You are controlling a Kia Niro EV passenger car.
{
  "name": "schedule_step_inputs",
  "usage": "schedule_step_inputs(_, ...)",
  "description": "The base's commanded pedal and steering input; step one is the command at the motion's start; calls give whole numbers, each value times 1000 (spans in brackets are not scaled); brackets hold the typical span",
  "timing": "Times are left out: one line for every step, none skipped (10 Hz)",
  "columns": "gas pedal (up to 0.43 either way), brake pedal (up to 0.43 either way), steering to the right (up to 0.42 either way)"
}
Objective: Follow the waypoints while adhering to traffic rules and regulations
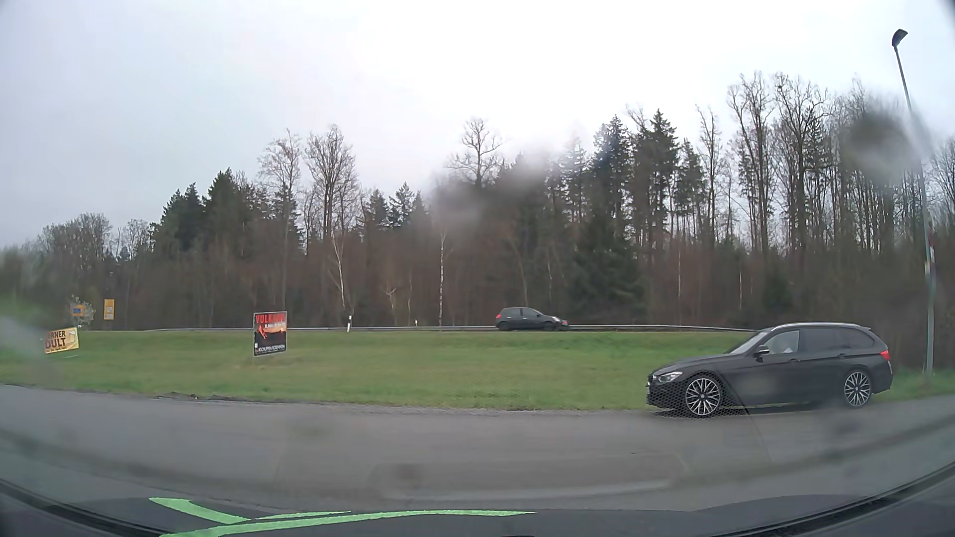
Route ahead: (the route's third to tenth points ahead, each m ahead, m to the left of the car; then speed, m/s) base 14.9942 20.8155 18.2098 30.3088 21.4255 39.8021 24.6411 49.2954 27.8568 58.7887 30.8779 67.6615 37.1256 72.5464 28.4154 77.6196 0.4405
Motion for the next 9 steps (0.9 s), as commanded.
schedule_step_inputs(0, 85, -70)
schedule_step_inputs(0, 98, -70)
schedule_step_inputs(0, 110, -70)
schedule_step_inputs(0, 116, -70)
schedule_step_inputs(0, 122, -70)
schedule_step_inputs(0, 128, -70)
schedule_step_inputs(0, 134, -70)
schedule_step_inputs(0, 140, -70)
schedule_step_inputs(0, 140, -70)
